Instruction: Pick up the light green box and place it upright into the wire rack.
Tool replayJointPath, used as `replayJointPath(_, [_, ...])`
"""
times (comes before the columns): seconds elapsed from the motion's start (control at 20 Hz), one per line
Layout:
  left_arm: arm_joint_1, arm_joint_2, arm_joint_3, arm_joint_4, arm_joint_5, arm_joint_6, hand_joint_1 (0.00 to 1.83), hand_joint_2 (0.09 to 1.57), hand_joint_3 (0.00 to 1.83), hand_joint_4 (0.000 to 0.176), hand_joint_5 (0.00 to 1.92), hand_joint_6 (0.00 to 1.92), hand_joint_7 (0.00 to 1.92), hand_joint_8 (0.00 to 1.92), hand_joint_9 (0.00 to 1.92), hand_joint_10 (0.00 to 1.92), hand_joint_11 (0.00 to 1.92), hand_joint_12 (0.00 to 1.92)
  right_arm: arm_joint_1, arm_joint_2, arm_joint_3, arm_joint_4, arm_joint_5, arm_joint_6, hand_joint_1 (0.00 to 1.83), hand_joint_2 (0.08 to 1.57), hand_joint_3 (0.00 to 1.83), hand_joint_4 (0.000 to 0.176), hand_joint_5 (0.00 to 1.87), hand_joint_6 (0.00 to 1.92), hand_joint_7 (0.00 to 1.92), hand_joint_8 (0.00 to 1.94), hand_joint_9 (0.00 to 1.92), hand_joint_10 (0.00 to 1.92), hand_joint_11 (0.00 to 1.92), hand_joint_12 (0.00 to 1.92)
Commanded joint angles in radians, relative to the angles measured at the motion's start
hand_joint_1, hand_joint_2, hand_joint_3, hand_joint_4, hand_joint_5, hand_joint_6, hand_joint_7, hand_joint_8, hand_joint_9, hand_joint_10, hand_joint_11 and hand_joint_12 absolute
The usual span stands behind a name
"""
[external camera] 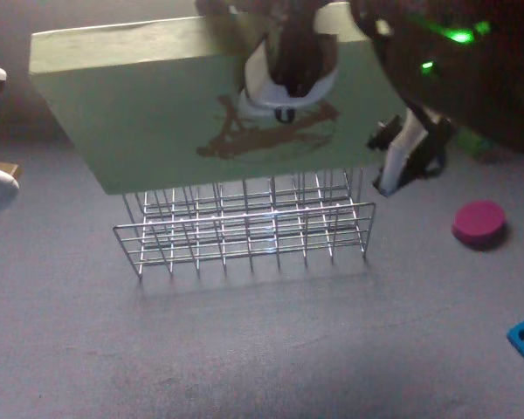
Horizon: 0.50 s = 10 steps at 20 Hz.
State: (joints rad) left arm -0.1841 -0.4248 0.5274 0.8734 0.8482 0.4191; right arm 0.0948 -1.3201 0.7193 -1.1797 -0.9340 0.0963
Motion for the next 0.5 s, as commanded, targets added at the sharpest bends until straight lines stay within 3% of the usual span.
replayJointPath(0.0, [-0.015,0.004,0.005,0.066,-0.049,0.004,0.36,1.14,0.0,0.028,0.23,0.0,0.14,0.0,0.09,0.0,0.0,0.47,0.006,-0.004,0.007,-0.104,0.041,0.002,1.23,1.14,0.0,0.0,0.91,0.97,0.99,1.14,0.84,1.18,0.72,1.55])
replayJointPath(0.45, [-0.015,0.004,0.008,0.066,-0.034,0.011,0.35,1.14,0.0,0.027,0.23,0.0,0.15,0.0,0.09,0.0,0.0,0.47,-0.043,-0.095,0.089,-0.142,0.061,0.055,1.23,1.14,0.0,0.0,0.89,0.99,1.01,1.12,0.86,1.17,0.72,1.54])
